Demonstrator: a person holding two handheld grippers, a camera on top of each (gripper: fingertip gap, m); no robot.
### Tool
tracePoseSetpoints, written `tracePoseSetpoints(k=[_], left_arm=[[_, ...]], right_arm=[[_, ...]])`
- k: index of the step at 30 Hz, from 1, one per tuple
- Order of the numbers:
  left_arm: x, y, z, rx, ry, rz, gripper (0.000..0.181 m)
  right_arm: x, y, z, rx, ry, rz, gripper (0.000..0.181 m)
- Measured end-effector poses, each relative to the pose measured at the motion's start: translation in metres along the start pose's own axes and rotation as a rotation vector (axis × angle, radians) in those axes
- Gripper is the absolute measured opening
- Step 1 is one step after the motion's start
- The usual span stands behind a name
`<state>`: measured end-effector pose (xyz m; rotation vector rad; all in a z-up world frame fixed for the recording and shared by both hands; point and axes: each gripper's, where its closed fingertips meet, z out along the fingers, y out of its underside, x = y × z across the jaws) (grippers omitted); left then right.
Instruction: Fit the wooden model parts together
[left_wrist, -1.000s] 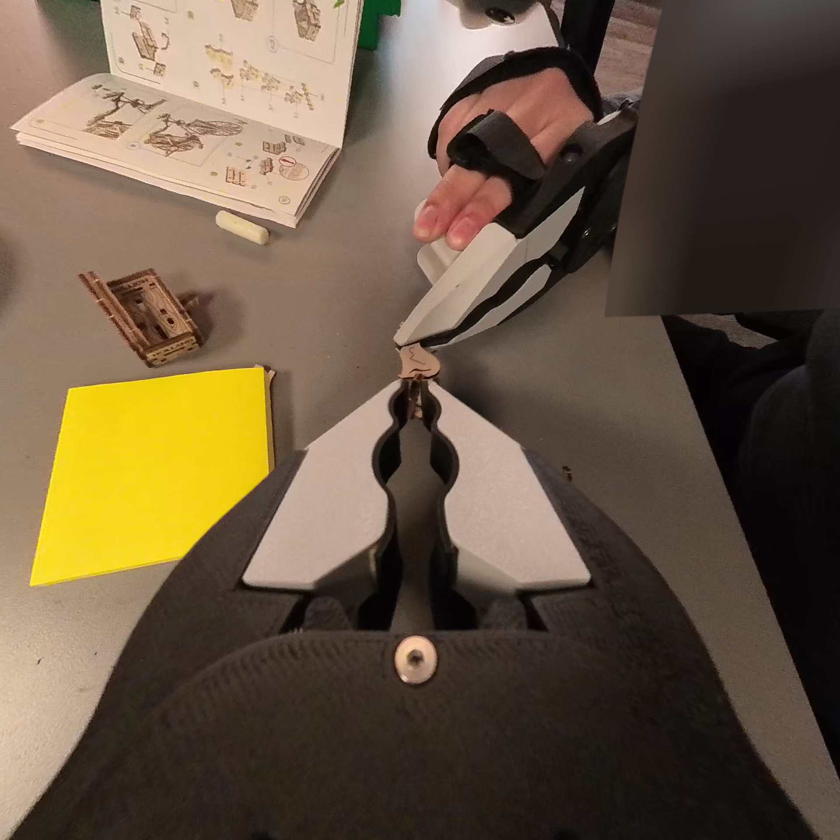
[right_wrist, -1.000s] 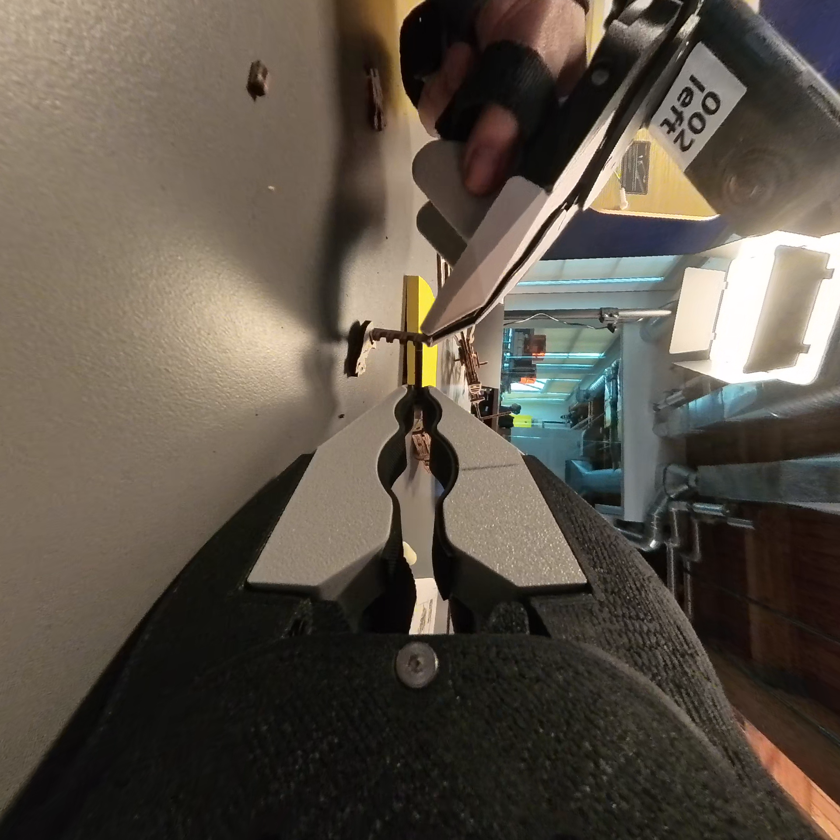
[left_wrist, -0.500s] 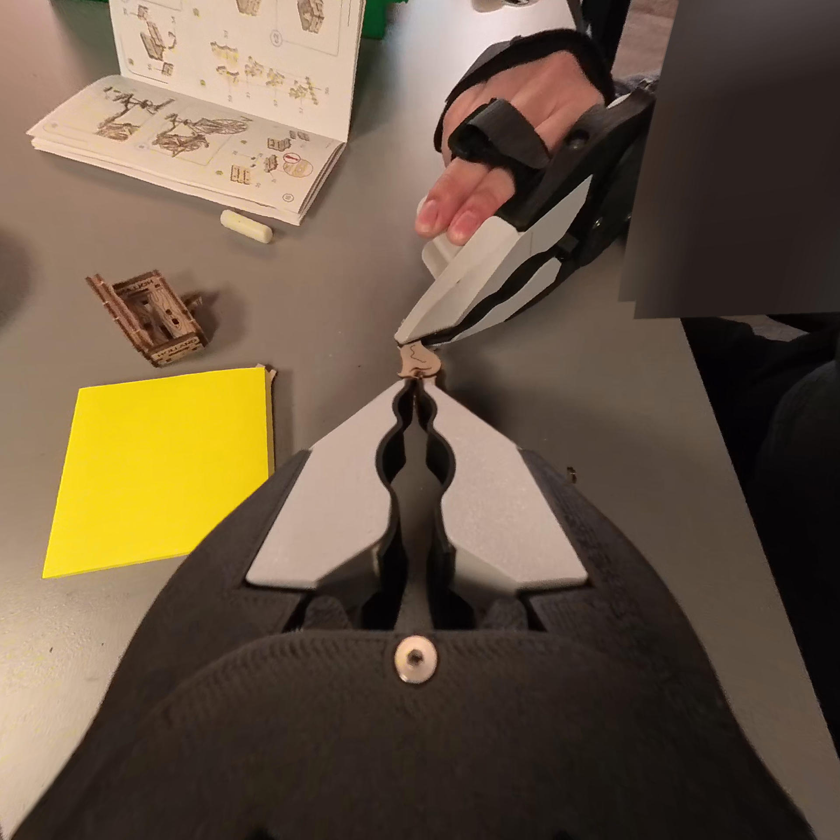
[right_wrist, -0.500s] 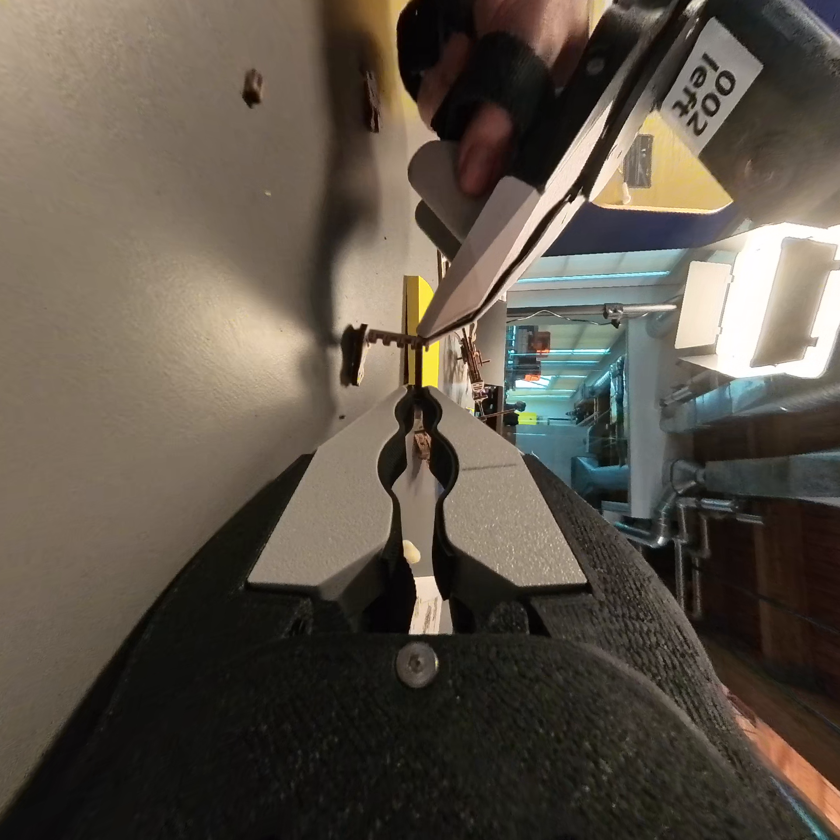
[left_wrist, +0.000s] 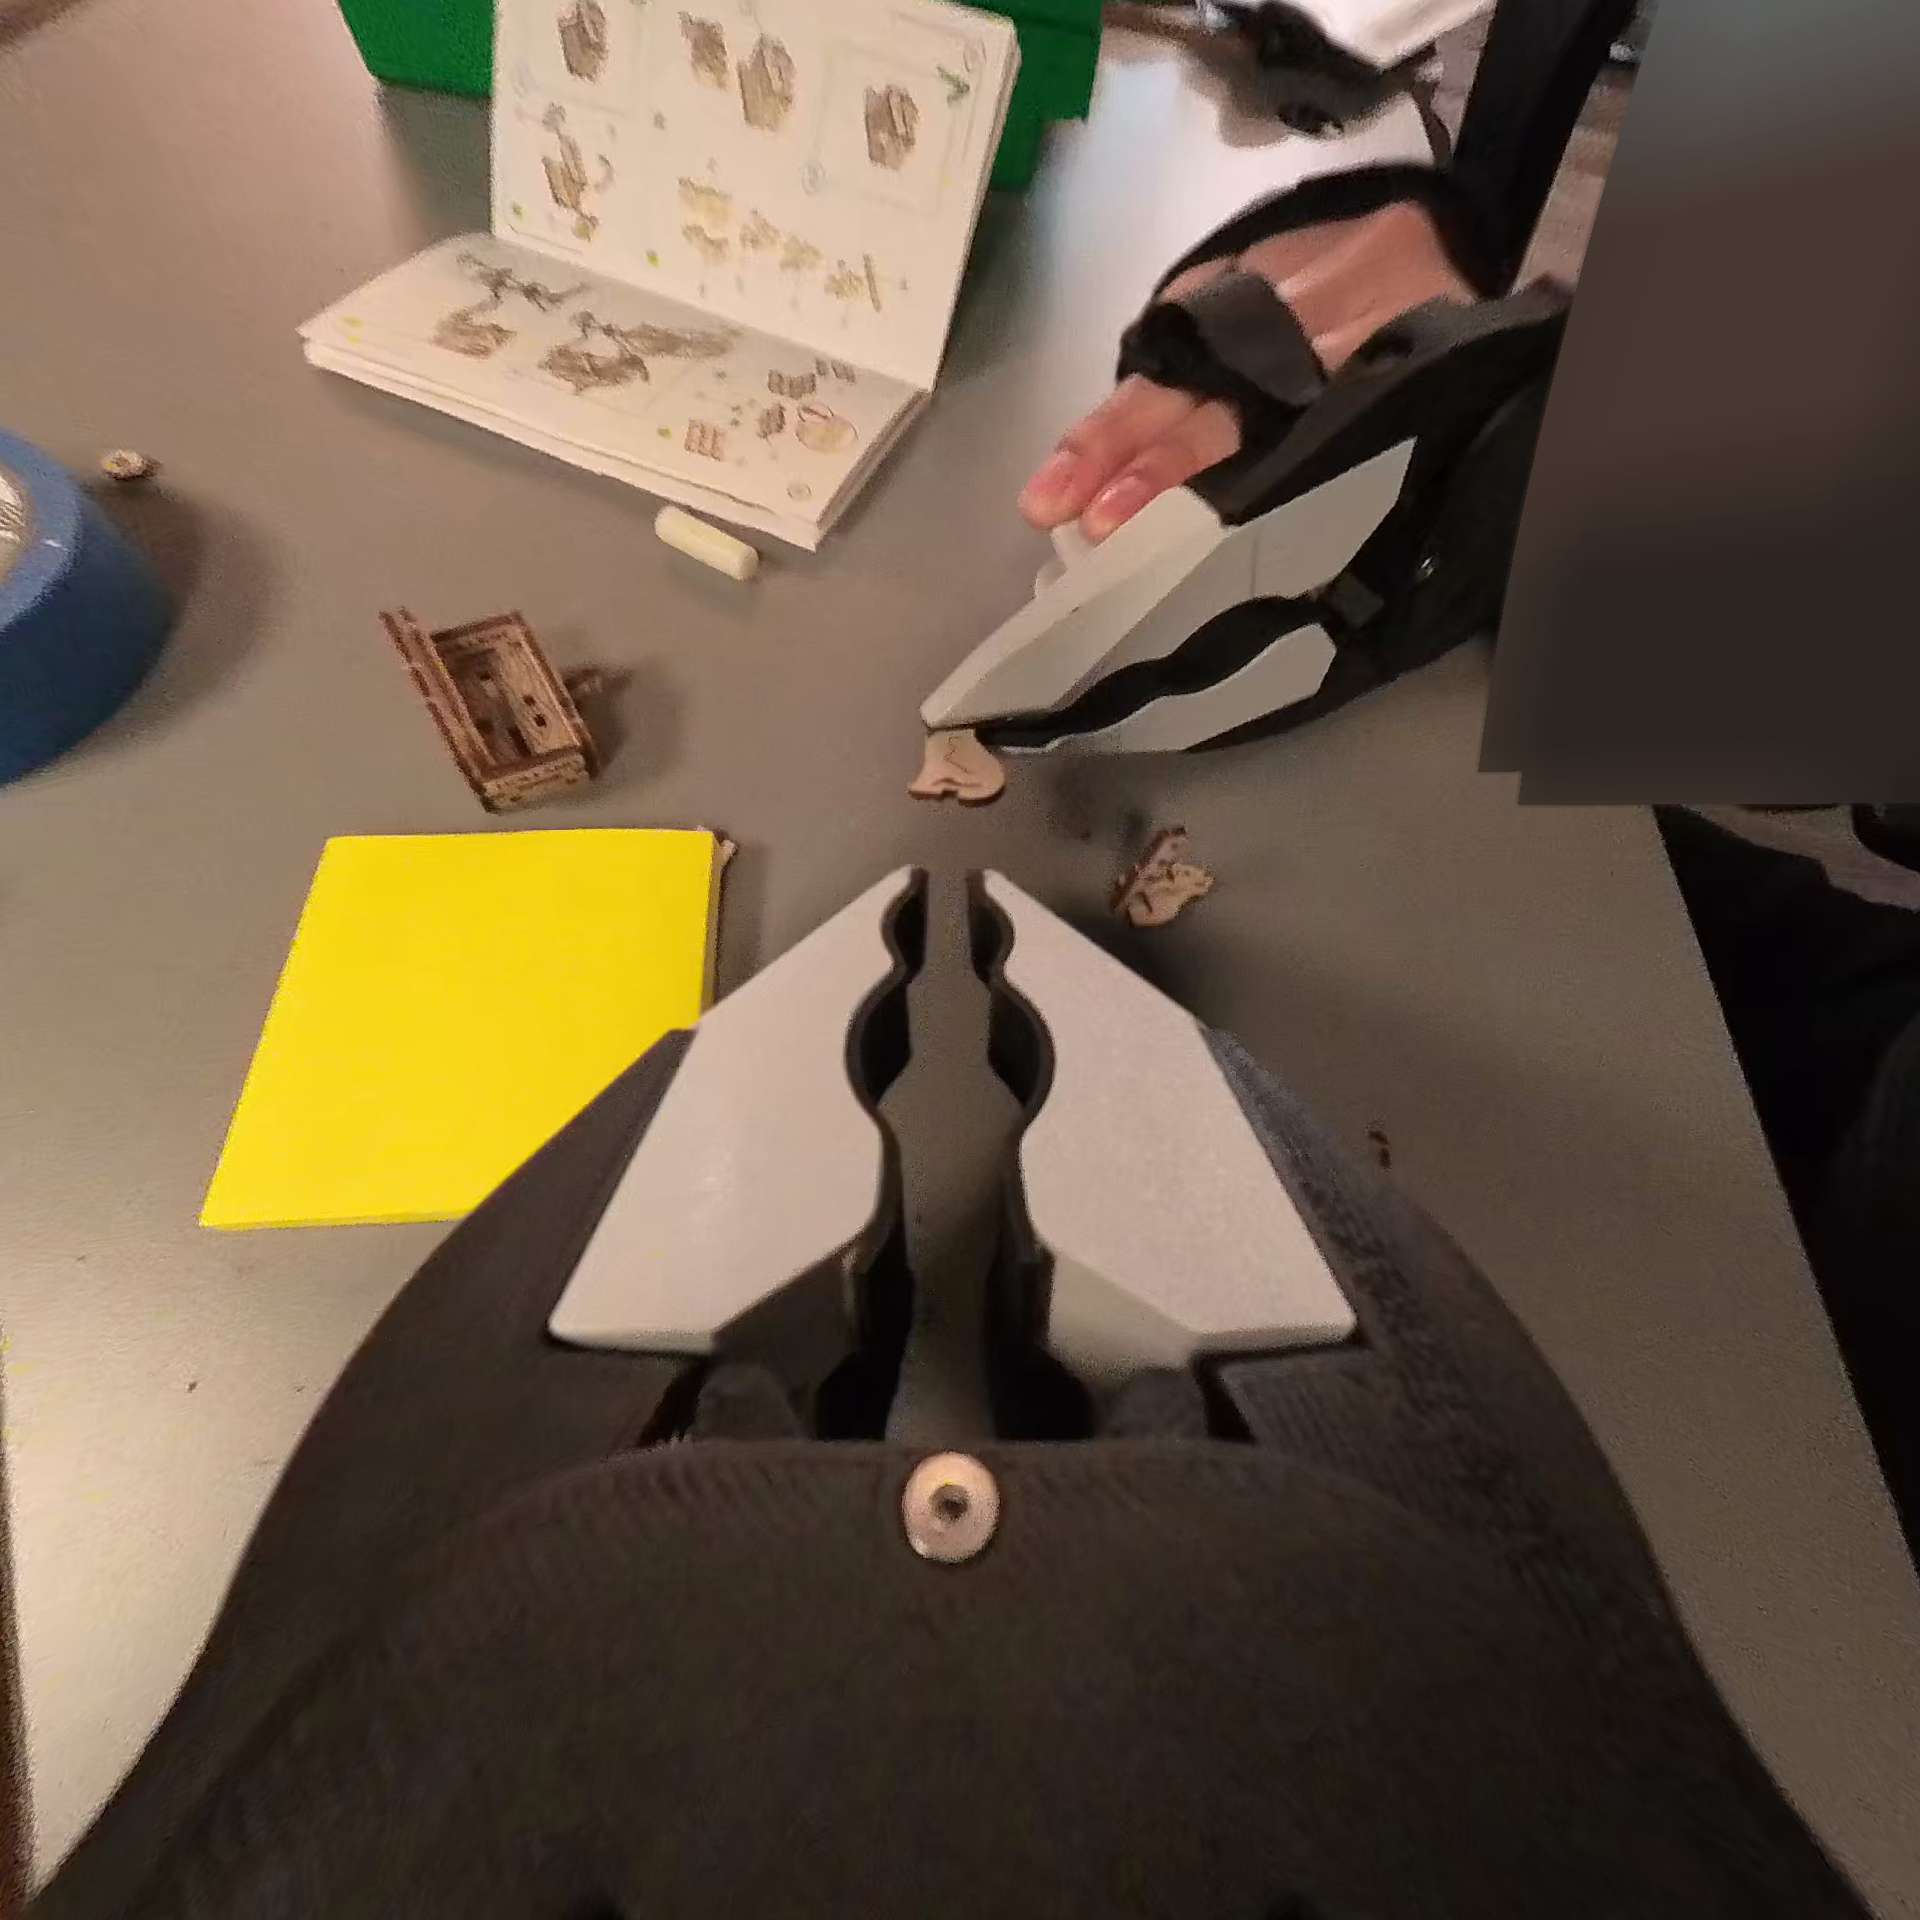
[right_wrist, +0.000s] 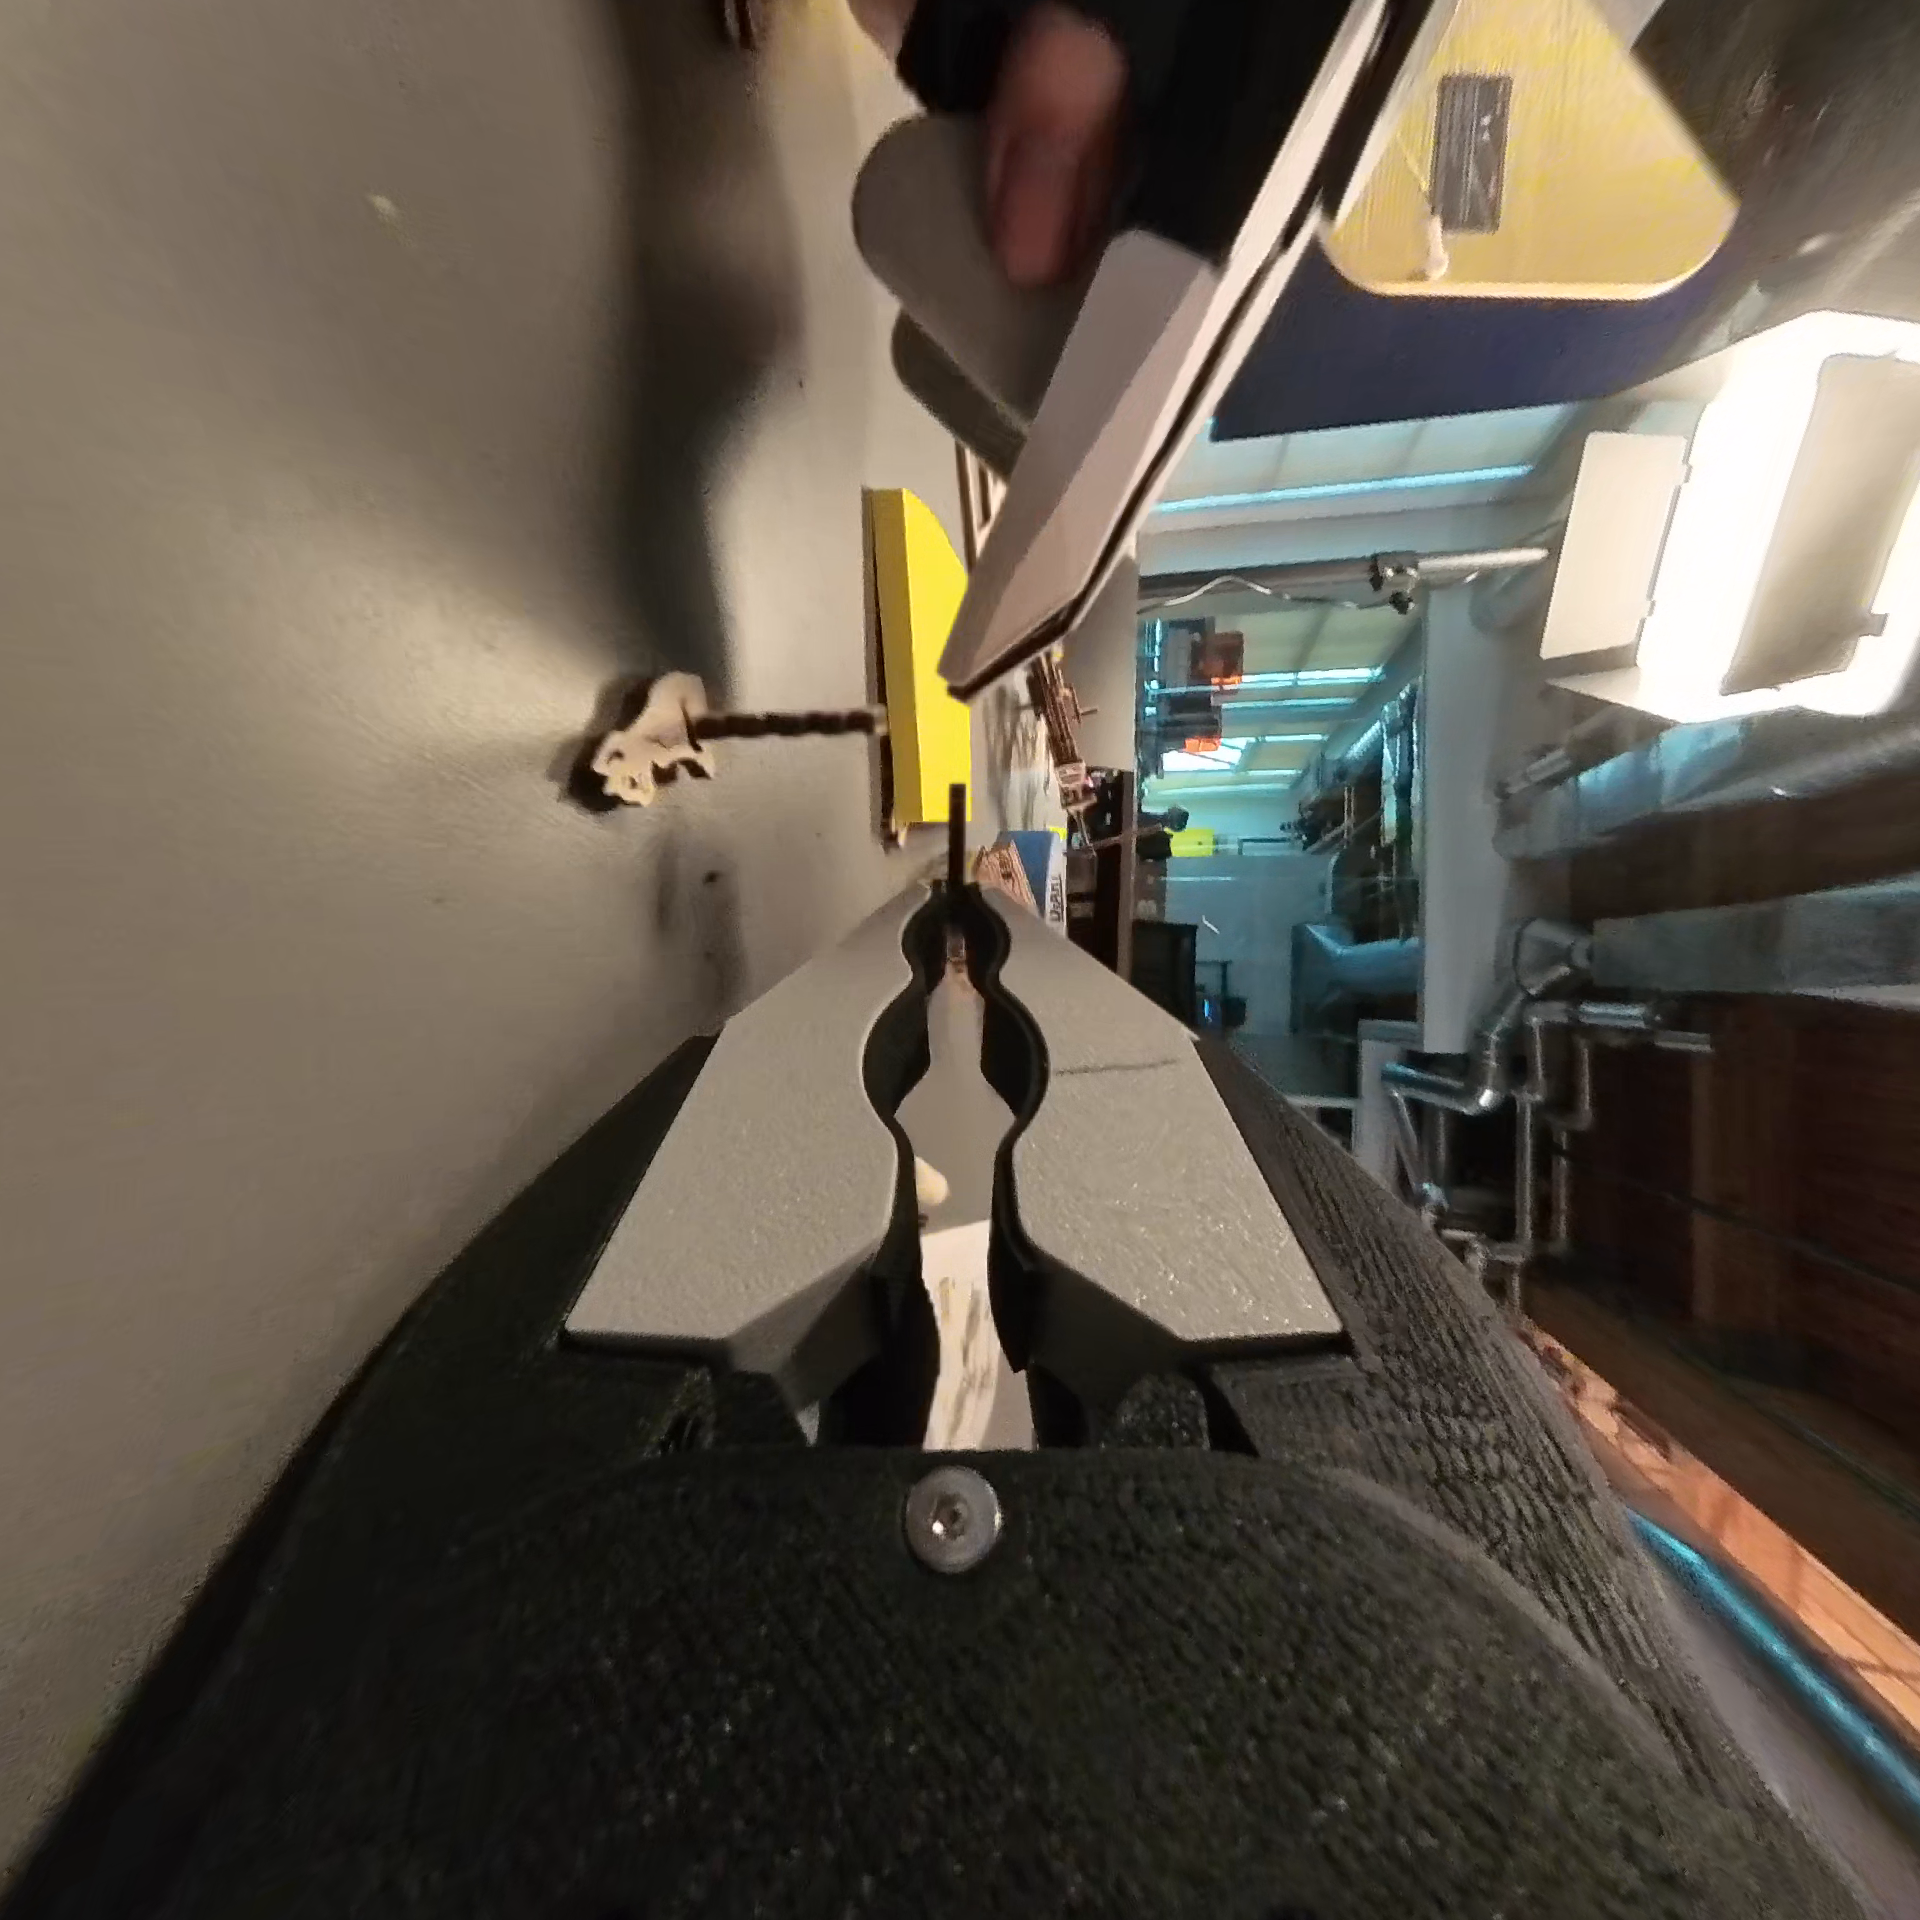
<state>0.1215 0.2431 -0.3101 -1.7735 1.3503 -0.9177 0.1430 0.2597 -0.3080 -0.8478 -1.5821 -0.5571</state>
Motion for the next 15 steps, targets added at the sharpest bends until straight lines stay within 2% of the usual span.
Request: tracePoseSetpoints(k=[7,15], left_arm=[[-0.017,-0.035,-0.025,0.286,-0.163,0.092,0.019],[-0.021,-0.048,-0.039,0.418,-0.23,0.135,0.029]], right_arm=[[0.005,0.013,0.008,-0.06,0.047,-0.007,0.001],[-0.002,0.031,0.006,-0.122,-0.029,0.07,0.002]])
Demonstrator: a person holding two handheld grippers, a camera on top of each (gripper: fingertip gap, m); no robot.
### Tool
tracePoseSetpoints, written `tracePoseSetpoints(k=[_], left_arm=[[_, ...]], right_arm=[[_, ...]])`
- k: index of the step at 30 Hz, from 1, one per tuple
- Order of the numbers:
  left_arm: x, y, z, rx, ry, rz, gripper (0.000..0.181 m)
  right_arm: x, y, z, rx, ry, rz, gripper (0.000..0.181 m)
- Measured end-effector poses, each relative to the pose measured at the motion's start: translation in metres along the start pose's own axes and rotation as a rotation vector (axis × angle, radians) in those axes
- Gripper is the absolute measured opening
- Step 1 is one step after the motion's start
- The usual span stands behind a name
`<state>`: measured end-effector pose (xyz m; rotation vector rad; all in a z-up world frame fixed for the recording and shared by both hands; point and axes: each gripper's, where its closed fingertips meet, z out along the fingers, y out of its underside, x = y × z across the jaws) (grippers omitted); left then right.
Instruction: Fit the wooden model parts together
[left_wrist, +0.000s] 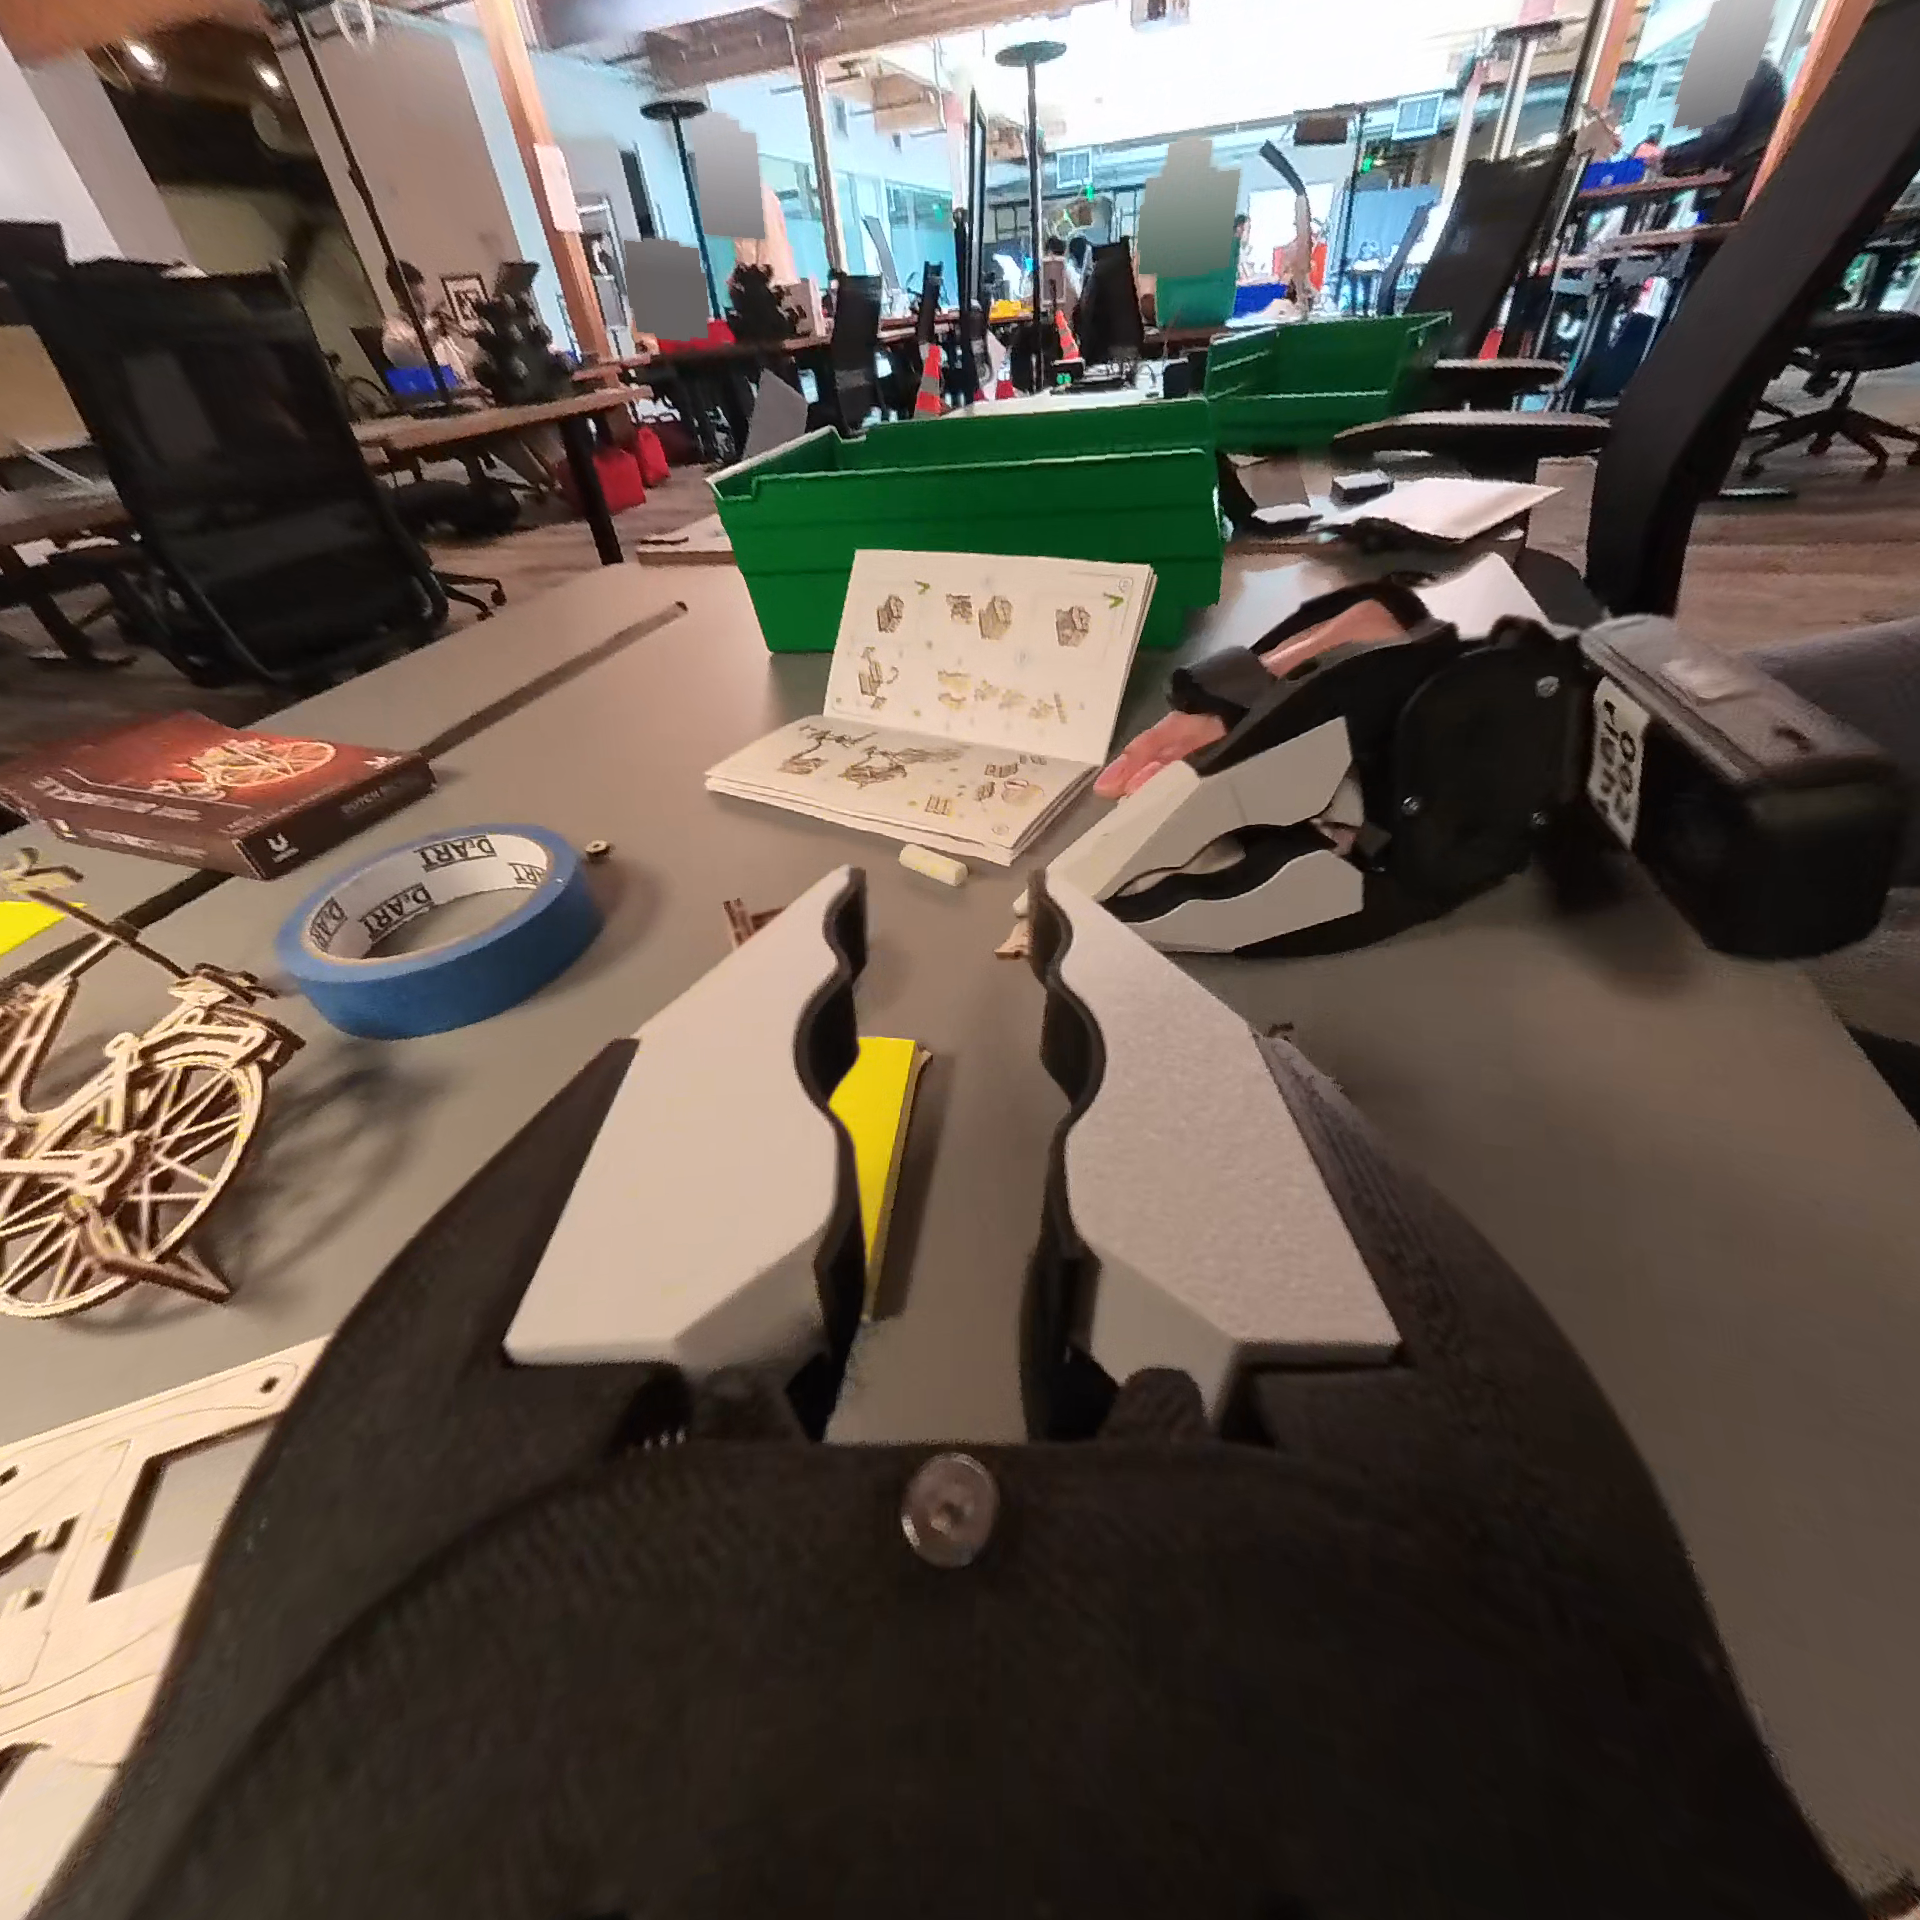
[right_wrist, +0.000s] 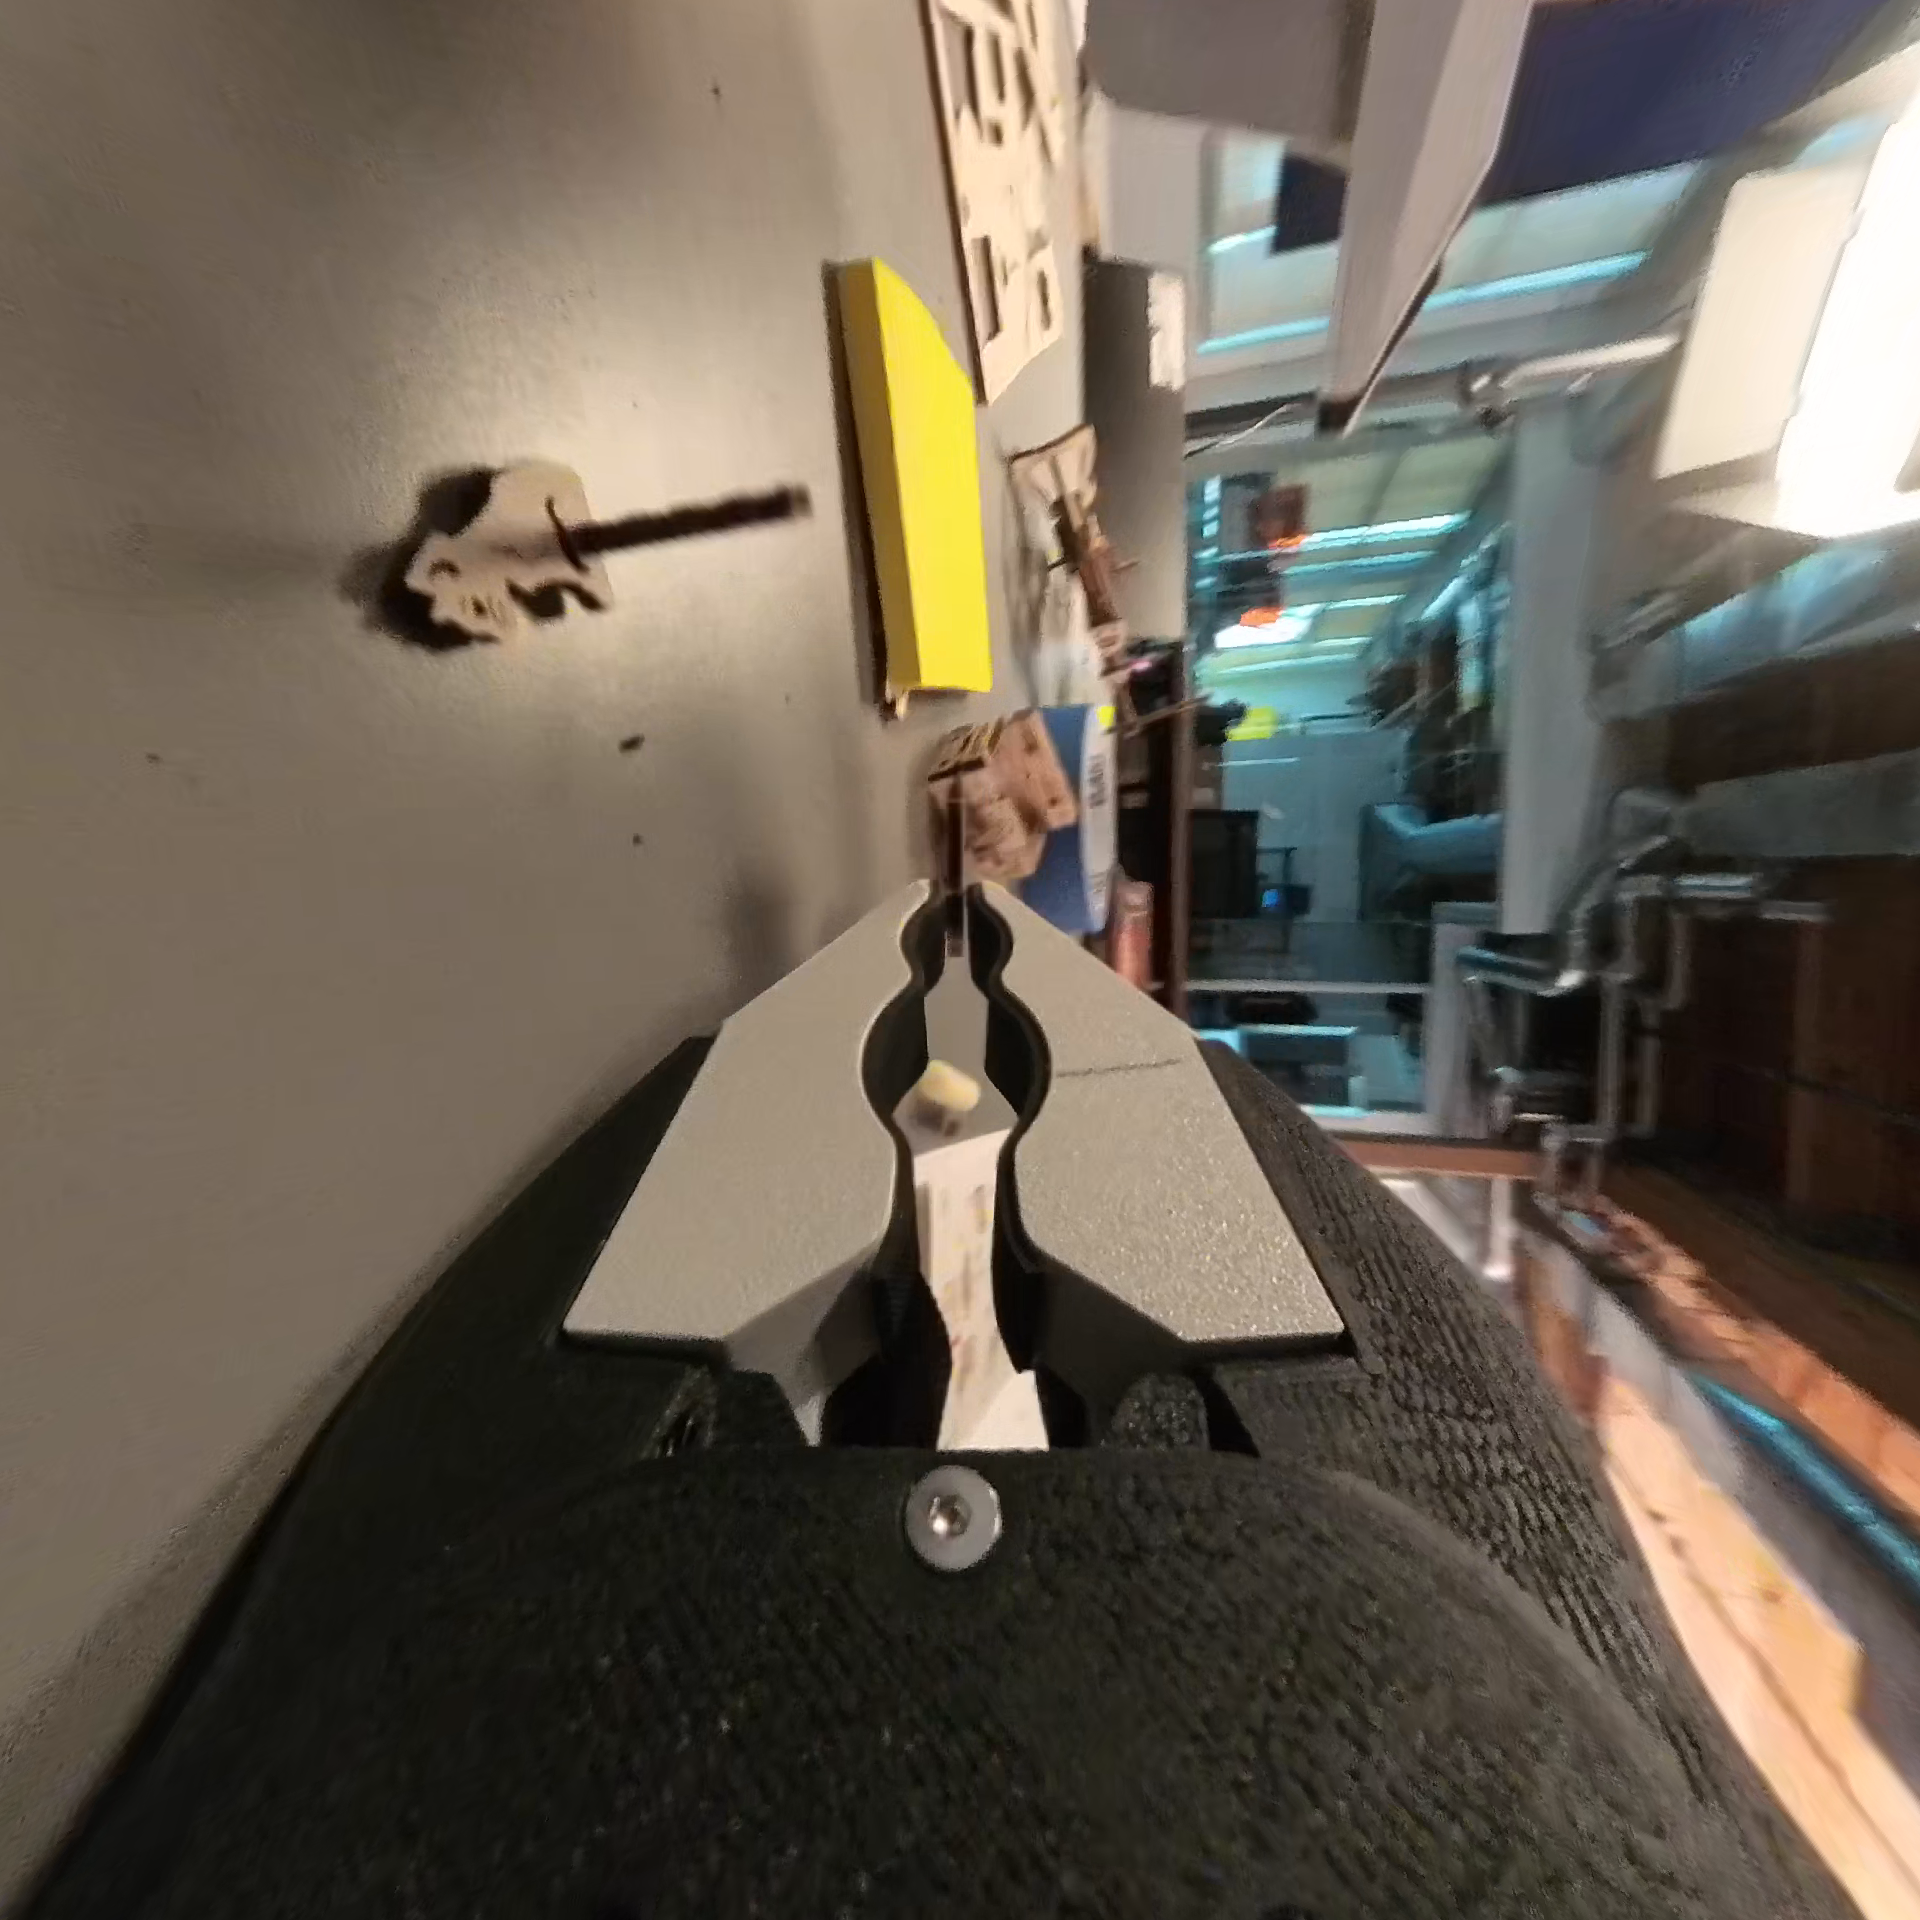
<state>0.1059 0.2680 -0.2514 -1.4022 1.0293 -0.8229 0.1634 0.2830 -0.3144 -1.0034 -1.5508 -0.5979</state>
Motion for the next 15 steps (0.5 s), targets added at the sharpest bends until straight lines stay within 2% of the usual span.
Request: tracePoseSetpoints(k=[3,6,7,9,10,13,15], left_arm=[[-0.001,-0.002,-0.002,0.019,-0.011,0.008,0.031],[-0.007,-0.006,-0.005,0.046,-0.039,0.002,0.033],[-0.009,-0.007,-0.006,0.056,-0.045,-0.007,0.033],[-0.016,-0.01,-0.009,0.082,-0.066,-0.032,0.034],[-0.02,-0.012,-0.01,0.096,-0.078,-0.046,0.034],[-0.032,-0.015,-0.016,0.138,-0.112,-0.099,0.035],[-0.041,-0.016,-0.02,0.161,-0.127,-0.146,0.036]], right_arm=[[-0.008,0.011,-0.004,-0.042,-0.13,0.168,0.014],[-0.015,0.012,-0.01,-0.042,-0.275,0.372,0.015],[-0.014,0.014,-0.012,-0.051,-0.319,0.441,0.022],[-0.01,0.017,-0.017,-0.082,-0.414,0.642,0.047],[-0.007,0.017,-0.018,-0.093,-0.459,0.762,0.052],[0.014,0.007,0.0,-0.071,-0.43,1.028,0.055],[0.016,0.003,0.022,-0.099,-0.409,1.052,0.057]])
